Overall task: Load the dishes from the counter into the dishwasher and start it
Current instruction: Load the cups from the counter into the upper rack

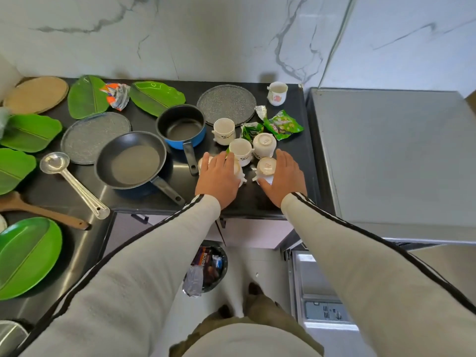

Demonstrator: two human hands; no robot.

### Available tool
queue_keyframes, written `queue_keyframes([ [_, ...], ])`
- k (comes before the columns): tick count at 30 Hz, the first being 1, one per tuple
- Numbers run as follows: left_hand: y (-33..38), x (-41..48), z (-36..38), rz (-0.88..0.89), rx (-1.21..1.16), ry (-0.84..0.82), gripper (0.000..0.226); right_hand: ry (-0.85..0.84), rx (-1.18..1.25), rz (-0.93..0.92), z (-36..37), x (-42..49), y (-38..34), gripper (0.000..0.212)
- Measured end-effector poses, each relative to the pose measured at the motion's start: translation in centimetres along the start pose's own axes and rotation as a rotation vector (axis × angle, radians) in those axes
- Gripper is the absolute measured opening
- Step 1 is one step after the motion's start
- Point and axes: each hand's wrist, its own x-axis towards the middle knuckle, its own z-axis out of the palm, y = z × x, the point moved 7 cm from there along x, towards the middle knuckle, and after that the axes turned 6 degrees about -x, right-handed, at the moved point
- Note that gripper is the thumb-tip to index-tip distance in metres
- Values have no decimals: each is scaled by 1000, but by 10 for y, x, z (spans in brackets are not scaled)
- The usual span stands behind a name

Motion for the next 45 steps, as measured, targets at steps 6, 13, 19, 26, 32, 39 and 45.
queue_keyframes([
  [6,2,15,12,20,77,-57,54,-66,-5,2,13,12,13,80],
  [13,6,21,13,-42,-1,-134,63,-112,121,-53,18,20,12,80],
  [19,22,-9,-4,-32,-65,-6,65,-5,196,-72,-5,-4,18,67],
  [26,74,-114,11,113,-139,81,67,69,197,12,-27,-136,81,71],
  [32,143,-232,82,221,-239,-74,59,-9,170,199,0,-301,163,77],
  [39,248,-357,156,330,-272,-331,55,-137,187,431,17,-466,259,73],
  [45,304,-409,217,327,-257,-469,54,-186,214,549,42,-530,337,73],
])
